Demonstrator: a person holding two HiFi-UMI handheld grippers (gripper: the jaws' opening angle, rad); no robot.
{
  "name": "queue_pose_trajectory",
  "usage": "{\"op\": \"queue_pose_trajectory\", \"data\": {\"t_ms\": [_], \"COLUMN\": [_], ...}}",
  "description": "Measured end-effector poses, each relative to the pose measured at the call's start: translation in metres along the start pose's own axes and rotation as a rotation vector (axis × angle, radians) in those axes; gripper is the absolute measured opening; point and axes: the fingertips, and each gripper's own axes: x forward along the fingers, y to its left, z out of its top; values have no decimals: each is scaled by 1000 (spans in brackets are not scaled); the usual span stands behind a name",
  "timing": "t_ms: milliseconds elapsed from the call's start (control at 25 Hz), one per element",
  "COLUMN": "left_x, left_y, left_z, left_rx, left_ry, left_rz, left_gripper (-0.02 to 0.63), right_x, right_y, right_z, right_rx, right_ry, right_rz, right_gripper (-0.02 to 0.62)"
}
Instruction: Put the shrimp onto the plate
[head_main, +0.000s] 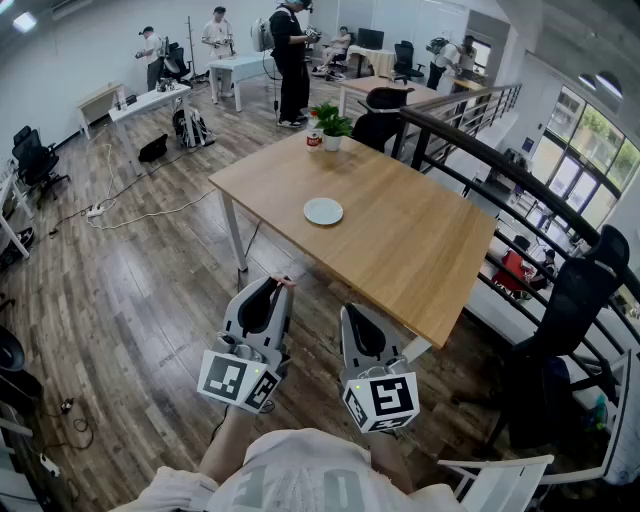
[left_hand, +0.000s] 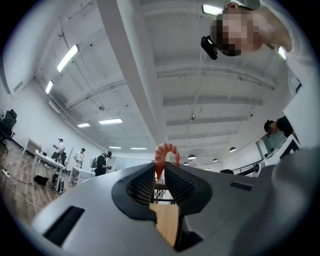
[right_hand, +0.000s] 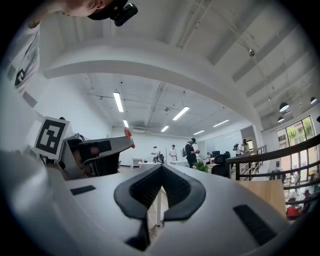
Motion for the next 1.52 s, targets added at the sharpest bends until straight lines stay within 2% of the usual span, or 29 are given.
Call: {"op": "queue_pose_trajectory", "data": {"t_ms": [240, 480, 800, 1000, 1160, 1280, 1520], "left_x": [-5, -13, -21, 12, 51, 86, 130], "left_y": [12, 27, 50, 62, 66, 70, 121], "left_z": [5, 9, -19, -29, -37, -46, -63], "left_rx": [-115, -105, -130, -95, -55, -56, -46], "left_ry": [-30, -39, 35, 26, 23, 29, 50], "left_rz": [19, 66, 138, 115, 49, 7, 20], "left_gripper": [61, 61, 61, 61, 61, 61, 61], "right_x": [2, 5, 14, 33, 62, 90, 158], "right_y": [-3, -5, -4, -24, -48, -71, -81], "right_z": [-4, -7, -39, -46, -40, -39, -38], "right_rx": [-17, -12, 82, 80, 79, 73, 83], "right_ry": [16, 15, 65, 58, 32, 39, 49], "right_rz": [-24, -21, -18, -38, -57, -75, -48], "right_gripper": [18, 18, 19, 20, 20, 20, 19]}}
